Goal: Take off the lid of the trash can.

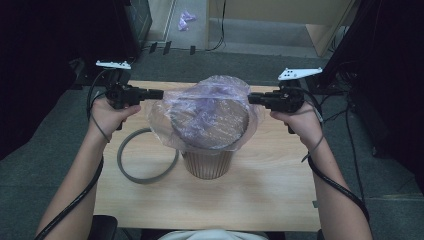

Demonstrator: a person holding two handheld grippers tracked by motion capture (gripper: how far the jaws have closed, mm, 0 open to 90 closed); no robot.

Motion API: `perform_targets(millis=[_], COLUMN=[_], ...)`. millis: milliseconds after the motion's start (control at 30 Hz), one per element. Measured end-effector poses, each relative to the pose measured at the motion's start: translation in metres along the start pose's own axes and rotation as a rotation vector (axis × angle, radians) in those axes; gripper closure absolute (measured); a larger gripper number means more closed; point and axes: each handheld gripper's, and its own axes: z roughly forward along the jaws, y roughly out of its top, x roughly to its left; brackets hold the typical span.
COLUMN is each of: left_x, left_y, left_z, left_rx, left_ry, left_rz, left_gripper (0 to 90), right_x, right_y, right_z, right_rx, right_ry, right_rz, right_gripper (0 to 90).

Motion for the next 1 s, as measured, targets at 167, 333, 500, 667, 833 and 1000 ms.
perform_targets(millis=[167, 333, 500, 667, 833, 1000], left_x=[0.01, 0.011, 0.001, -0.011, -0.017, -0.02], left_y=[-0.001, -0.003, 0.005, 0.016, 0.025, 0.029], left_z=[0.009, 0.012, 0.003, 0.006, 0.021, 0.033], left_rx=[-0.004, -0.016, -0.031, -0.011, 0.026, 0.093], left_ry=[0.005, -0.041, -0.069, -0.078, -0.082, -0.08], left_rz=[-0.024, -0.023, 0.021, 0.081, 0.114, 0.121], left_gripper=[87.7, 80.6, 62.6, 54.9, 51.0, 64.3], right_x=[-0.006, -0.007, 0.001, 0.008, 0.008, 0.005], right_y=[0.0, -0.002, 0.004, 0.014, 0.022, 0.024], right_z=[0.008, 0.011, 0.001, 0.002, 0.015, 0.025], right_rx=[0.02, 0.014, -0.039, -0.065, -0.044, -0.026], right_ry=[-0.013, -0.02, -0.002, -0.013, -0.007, 0.006], right_rz=[0.014, -0.007, -0.08, -0.13, -0.141, -0.154], right_gripper=[82.5, 76.9, 60.9, 53.2, 53.2, 65.0])
